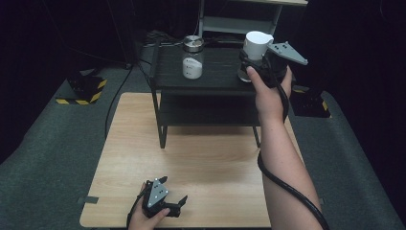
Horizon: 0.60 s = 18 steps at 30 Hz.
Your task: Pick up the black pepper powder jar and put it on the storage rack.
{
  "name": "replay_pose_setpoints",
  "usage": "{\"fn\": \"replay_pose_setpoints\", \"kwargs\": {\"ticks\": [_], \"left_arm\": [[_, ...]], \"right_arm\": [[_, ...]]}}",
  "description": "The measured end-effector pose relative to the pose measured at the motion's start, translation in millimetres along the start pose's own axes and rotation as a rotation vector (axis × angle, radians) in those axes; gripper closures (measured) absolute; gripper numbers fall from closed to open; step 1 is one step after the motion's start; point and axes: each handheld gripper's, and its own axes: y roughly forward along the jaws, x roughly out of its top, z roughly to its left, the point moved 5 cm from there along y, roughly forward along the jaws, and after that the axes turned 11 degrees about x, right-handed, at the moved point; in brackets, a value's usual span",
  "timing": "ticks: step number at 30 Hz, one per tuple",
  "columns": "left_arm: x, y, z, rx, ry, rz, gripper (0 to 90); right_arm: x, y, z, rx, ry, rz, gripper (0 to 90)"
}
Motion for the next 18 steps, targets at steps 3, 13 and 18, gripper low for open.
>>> {"fn": "replay_pose_setpoints", "kwargs": {"ticks": [3, 13, 18], "left_arm": [[0.0, 0.2, 0.4, -0.001, -0.006, 0.002, 0.6], [0.7, 0.4, 0.9, -0.004, -0.005, 0.006, 0.6], [0.7, 0.8, 0.7, -0.004, -0.001, 0.005, 0.6]], "right_arm": [[-0.5, -0.1, -0.3, 0.001, -0.004, -0.001, 30.7], [-2.2, -2.0, -3.9, 0.003, -0.005, 0.009, 16.6], [-5.0, -5.9, -8.0, 0.023, -0.009, 0.011, 8.3]]}}
